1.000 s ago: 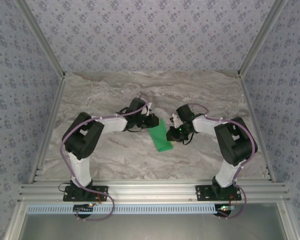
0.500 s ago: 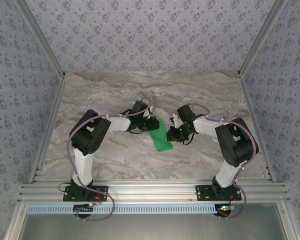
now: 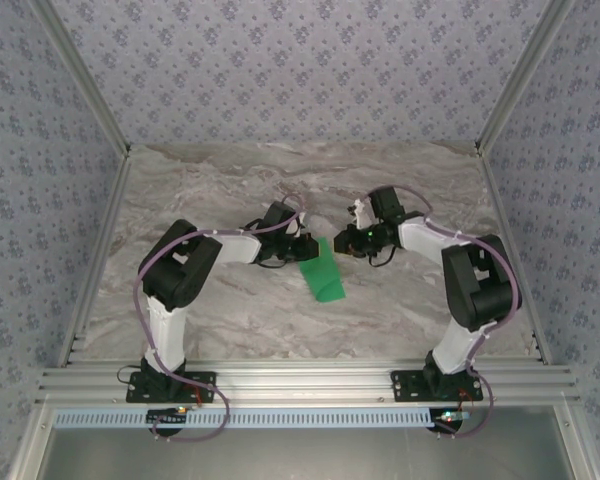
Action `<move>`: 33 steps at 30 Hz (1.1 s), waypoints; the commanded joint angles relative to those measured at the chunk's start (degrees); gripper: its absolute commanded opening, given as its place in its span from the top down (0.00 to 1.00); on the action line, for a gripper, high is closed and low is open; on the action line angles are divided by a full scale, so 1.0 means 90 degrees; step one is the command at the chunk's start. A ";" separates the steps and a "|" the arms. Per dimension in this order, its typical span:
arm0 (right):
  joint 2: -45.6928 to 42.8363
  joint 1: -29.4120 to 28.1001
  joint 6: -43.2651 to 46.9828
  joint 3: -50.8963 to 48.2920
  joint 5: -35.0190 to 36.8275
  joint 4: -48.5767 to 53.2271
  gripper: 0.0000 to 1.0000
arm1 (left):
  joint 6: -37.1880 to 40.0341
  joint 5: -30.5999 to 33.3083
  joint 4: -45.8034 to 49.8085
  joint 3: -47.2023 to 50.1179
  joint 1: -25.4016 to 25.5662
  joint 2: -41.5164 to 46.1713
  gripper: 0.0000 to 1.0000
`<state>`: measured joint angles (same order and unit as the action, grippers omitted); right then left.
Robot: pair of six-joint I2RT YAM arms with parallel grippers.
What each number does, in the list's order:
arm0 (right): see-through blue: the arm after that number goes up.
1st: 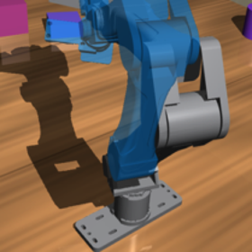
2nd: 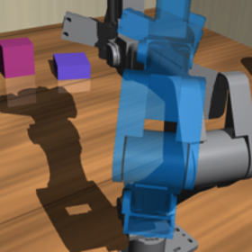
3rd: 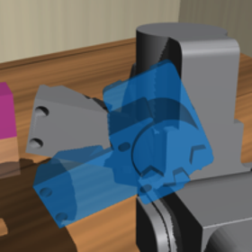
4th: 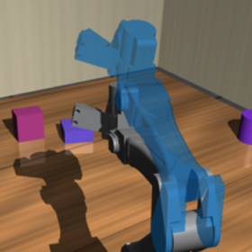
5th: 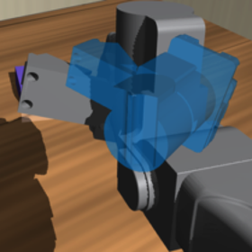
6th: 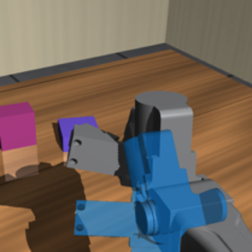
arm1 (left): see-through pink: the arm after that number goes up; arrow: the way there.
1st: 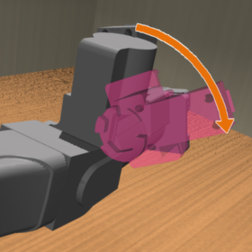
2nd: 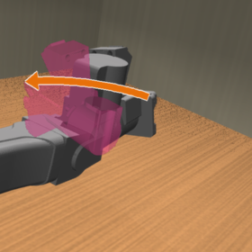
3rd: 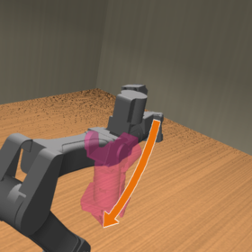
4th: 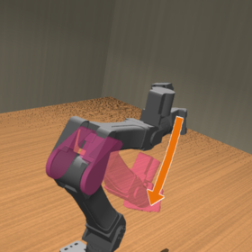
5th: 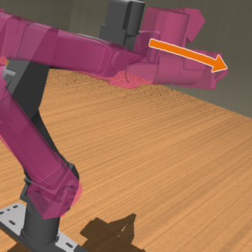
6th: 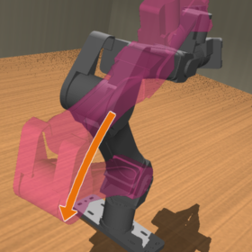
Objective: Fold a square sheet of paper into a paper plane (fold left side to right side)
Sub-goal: Hold the square sheet of paper at the center of the table, then first fold the square sheet of paper in half at the center of the table.
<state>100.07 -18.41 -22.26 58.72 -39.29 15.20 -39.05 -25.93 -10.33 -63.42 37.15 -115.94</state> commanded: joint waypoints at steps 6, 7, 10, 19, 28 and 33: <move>0.0977 -0.0026 -0.0177 0.0680 -0.0382 -0.0132 0.85 | 0.0037 0.0391 0.0339 0.0149 0.0043 -0.0121 0.90; 0.1075 -0.0026 -0.0168 0.0757 -0.0417 -0.0130 0.86 | 0.0043 0.0400 0.0339 0.0151 0.0044 -0.0123 0.90; 0.1269 -0.0049 -0.0167 0.0885 -0.0449 -0.0162 0.86 | 0.0042 0.0413 0.0344 0.0155 0.0056 -0.0116 0.90; 0.1714 -0.0095 -0.0047 0.1014 -0.0353 0.0030 0.86 | 0.0061 0.0411 0.0359 0.0142 0.0089 -0.0079 0.90; 0.2003 -0.0172 0.0246 0.1015 0.0310 0.0812 0.86 | 0.0129 0.0406 0.0427 0.0179 0.0085 0.0338 0.87; 0.2098 -0.0166 0.0313 0.1010 0.0660 0.1042 0.86 | 0.0129 0.0362 0.0384 0.0366 0.0085 0.0874 0.79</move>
<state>115.70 -19.59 -21.06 68.47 -39.18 17.85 -38.79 -23.22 -8.47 -61.30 37.74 -112.60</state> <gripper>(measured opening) 0.139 0.192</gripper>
